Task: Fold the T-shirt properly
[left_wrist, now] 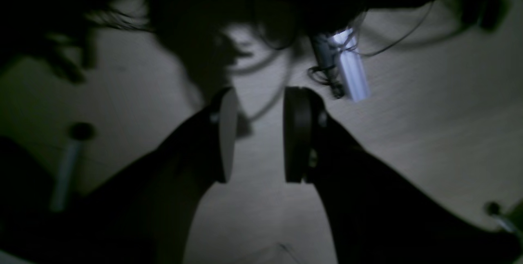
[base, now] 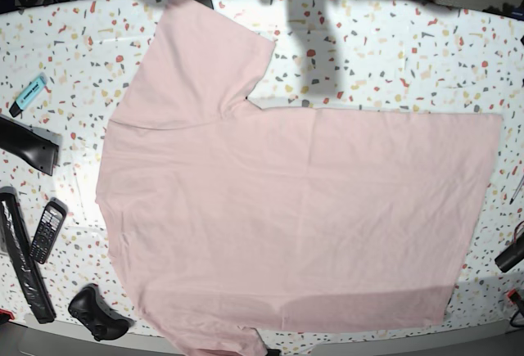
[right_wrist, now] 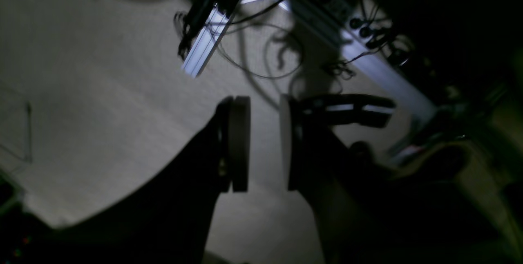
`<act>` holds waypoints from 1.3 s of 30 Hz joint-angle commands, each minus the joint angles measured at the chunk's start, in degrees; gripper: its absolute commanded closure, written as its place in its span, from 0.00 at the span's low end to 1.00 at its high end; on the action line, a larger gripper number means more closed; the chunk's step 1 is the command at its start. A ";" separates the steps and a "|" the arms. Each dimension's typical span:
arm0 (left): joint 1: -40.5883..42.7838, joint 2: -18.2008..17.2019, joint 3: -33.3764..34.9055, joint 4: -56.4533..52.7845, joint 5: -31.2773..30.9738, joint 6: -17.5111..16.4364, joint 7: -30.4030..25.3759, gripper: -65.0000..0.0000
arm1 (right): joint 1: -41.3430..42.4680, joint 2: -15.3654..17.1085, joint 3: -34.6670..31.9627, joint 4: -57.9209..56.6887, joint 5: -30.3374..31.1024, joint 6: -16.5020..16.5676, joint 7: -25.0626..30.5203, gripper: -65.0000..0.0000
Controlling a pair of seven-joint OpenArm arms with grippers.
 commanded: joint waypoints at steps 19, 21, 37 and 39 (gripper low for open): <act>2.89 -20.11 -0.17 33.31 20.24 5.68 5.20 0.70 | -1.51 5.64 0.72 28.06 -18.14 -4.79 -6.71 0.81; 0.55 -23.52 -0.17 33.11 20.35 5.70 3.85 0.66 | -1.01 5.55 1.22 28.06 -19.89 -6.19 -7.30 0.81; -24.20 -31.39 4.11 10.56 16.31 4.39 -7.50 0.63 | 1.77 2.49 13.62 28.06 -25.97 -6.93 -6.64 0.81; -27.34 -31.39 6.47 7.37 16.31 4.39 -7.52 0.63 | 3.37 2.47 13.60 28.06 -25.99 -6.93 -6.62 0.81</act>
